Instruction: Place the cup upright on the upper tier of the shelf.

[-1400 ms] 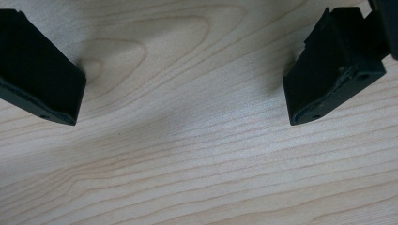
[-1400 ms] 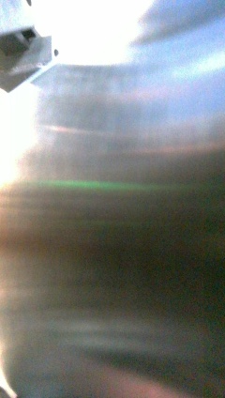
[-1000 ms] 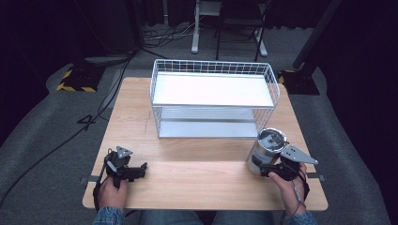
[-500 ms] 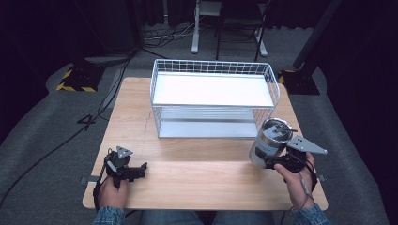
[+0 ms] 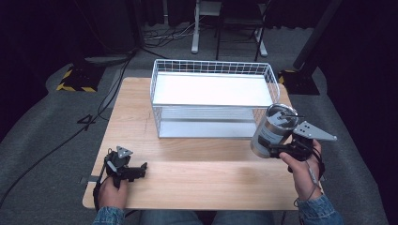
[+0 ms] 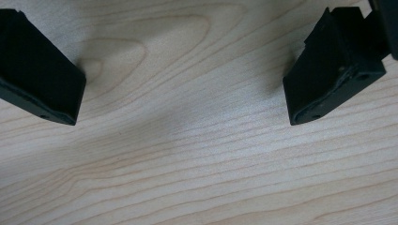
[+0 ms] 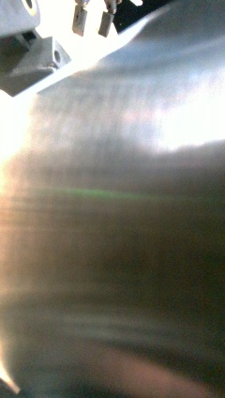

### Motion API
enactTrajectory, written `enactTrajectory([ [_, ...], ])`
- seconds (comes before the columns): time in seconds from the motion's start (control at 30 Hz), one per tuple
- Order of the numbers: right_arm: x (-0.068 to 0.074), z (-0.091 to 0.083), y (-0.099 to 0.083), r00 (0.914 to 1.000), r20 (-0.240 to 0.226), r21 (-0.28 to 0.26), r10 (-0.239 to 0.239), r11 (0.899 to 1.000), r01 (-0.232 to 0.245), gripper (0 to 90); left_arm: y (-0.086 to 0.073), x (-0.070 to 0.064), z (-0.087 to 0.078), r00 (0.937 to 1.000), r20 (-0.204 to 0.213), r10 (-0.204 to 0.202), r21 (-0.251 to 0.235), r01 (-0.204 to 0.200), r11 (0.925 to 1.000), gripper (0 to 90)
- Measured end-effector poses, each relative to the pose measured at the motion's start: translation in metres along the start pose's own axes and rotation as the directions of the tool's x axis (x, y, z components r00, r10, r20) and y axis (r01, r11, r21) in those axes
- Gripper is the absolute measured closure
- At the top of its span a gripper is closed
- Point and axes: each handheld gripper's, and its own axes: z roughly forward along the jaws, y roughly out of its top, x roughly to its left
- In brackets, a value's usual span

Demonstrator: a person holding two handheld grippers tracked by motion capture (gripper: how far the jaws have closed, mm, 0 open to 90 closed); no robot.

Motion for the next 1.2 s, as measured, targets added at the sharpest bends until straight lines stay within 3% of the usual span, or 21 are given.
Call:
enactTrajectory([
  [0.3,-0.006,0.003,0.036,0.9995,-0.026,-0.025,0.018,1.000,-0.018,3.4,0.000,0.000,0.000,1.0000,-0.001,0.000,0.000,0.000,1.0000,0.0],
  [0.63,-0.003,0.006,0.074,0.9991,-0.038,-0.040,-0.019,0.999,0.017,3.5,0.000,-0.001,0.000,1.0000,-0.005,-0.006,-0.001,0.006,1.0000,0.0],
  [0.93,0.005,0.025,0.107,0.9962,-0.073,-0.053,-0.047,0.998,0.043,3.5,0.000,-0.001,0.000,1.0000,-0.005,-0.004,0.000,0.004,1.0000,0.0],
  [1.2,0.011,0.054,0.137,0.9931,-0.089,-0.058,-0.076,0.996,0.071,3.6,0.000,-0.001,0.000,1.0000,-0.005,-0.005,-0.001,0.005,1.0000,0.0],
])
